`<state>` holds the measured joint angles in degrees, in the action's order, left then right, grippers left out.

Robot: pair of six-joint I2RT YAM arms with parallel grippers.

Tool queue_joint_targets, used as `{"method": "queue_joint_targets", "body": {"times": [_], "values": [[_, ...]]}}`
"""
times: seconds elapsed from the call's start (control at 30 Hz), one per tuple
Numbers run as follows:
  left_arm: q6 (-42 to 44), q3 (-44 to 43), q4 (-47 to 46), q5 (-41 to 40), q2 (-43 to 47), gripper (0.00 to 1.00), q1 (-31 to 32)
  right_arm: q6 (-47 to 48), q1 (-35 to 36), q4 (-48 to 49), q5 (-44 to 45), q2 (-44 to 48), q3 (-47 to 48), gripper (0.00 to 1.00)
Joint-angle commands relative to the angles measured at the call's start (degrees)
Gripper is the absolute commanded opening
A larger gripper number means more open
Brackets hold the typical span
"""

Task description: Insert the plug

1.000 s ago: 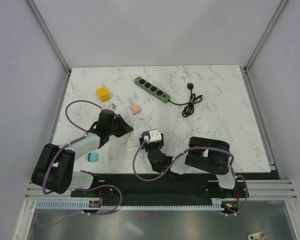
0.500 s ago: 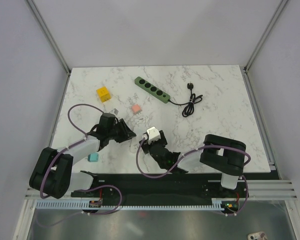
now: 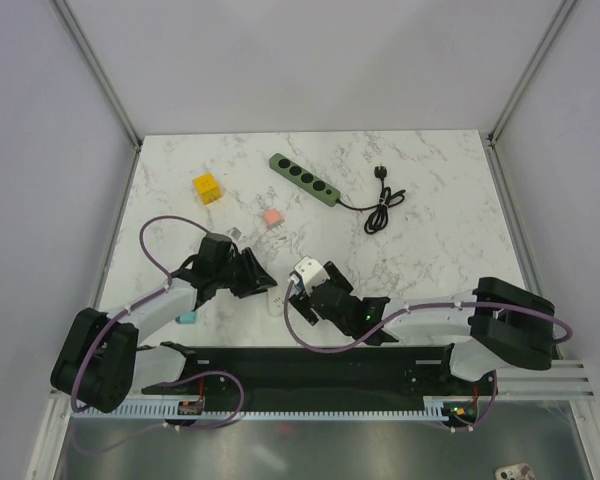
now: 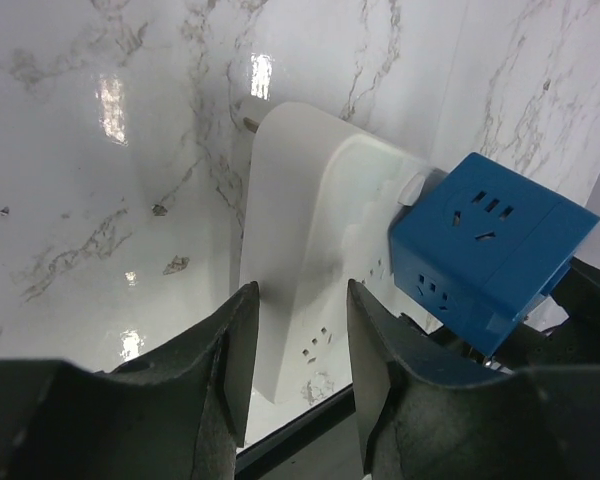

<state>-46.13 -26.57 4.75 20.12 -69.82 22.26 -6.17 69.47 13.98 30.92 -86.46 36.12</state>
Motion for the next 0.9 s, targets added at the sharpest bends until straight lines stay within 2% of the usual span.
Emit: {"method": "queue_joint_targets", "body": {"times": [0.0, 0.1, 0.23, 0.3, 0.33, 0.37, 0.47, 0.63, 0.77, 0.83, 0.87], "values": [[-2.21, 0.64, -0.01, 2.73, 2.41, 0.47, 0.76, -0.06, -0.39, -6.5, -4.28, 5.5, 0.36, 0.87], [-2.56, 0.9, -0.62, 3.08, 2.94, 0.48, 1.29, -0.85, -0.57, -9.57, -4.99, 10.42, 1.14, 0.87], [-4.05, 1.69, -2.81, 3.0, 2.5, 0.41, 3.22, -2.35, -1.09, -15.63, -3.76, 15.52, 4.3, 0.85], [-5.28, 2.31, -3.87, 2.29, 1.97, 0.36, 4.98, -2.44, -2.14, -17.75, -4.11, 15.79, 6.41, 0.75], [-5.55, 2.31, -4.57, 1.94, 1.88, 0.35, 5.77, -2.26, -2.58, -18.37, -4.46, 15.36, 7.2, 0.66], [-5.9, 2.14, -4.58, 1.68, 1.53, 0.34, 6.38, -1.74, -3.81, -19.5, -4.64, 15.0, 8.69, 0.47], [-6.51, 1.0, -4.58, 1.24, -0.22, 0.31, 8.76, -1.03, -6.27, -20.56, -6.74, 13.25, 11.16, 0.32], [-7.31, 1.69, -4.49, -0.43, 1.34, 0.32, 9.29, -1.12, -9.44, -19.0, -9.91, 8.95, 11.17, 0.22], [-6.87, 2.4, -3.09, -2.89, 2.5, 0.33, 9.29, -1.03, -14.26, -13.99, -14.11, 1.75, 8.19, 0.06], [-6.96, 2.66, -3.0, -3.24, 2.06, 0.33, 9.29, -1.3, -15.06, -13.1, -16.5, -2.46, 9.05, 0.0], [-6.87, 2.66, -3.08, -3.16, 1.88, 0.32, 9.47, -1.47, -15.24, -13.79, -16.42, -2.84, 9.41, 0.0]]}}
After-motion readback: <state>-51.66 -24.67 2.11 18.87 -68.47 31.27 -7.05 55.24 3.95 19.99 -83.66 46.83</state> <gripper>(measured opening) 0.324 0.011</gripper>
